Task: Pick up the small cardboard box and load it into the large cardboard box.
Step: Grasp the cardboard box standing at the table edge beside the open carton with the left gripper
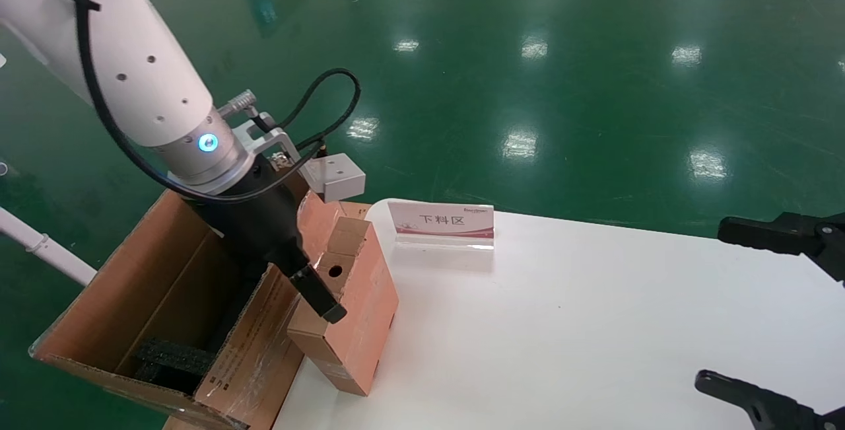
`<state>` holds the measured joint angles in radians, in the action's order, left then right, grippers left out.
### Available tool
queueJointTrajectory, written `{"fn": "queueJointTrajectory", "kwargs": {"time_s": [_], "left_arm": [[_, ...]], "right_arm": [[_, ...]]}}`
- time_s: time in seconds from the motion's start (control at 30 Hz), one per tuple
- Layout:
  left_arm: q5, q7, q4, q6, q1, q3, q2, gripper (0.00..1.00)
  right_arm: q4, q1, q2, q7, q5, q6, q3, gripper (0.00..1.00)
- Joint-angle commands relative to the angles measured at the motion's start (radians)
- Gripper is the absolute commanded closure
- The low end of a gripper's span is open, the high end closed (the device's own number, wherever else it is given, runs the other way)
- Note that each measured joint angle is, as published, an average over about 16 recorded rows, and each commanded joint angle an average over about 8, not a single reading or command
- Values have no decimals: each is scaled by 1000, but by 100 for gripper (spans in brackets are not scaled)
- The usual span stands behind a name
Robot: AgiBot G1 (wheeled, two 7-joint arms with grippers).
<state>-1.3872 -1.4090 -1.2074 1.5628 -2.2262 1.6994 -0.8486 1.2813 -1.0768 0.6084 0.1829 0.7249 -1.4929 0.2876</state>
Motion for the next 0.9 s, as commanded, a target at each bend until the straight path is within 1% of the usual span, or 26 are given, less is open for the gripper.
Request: {"fn": "queueJointTrajectory", "kwargs": {"time_s": [0.03, 0.3, 0.9], "left_arm": [[7, -7, 9, -3, 1, 10, -12, 0], [7, -35, 34, -20, 19, 33, -40, 0], [-44, -96, 47, -84, 74, 64, -74, 0]], "right_arm": [[0, 0, 0, 0, 0, 0, 0, 0], [0, 0, 0, 0, 0, 0, 1, 0], [0, 0, -1, -1, -1, 1, 2, 0]]}}
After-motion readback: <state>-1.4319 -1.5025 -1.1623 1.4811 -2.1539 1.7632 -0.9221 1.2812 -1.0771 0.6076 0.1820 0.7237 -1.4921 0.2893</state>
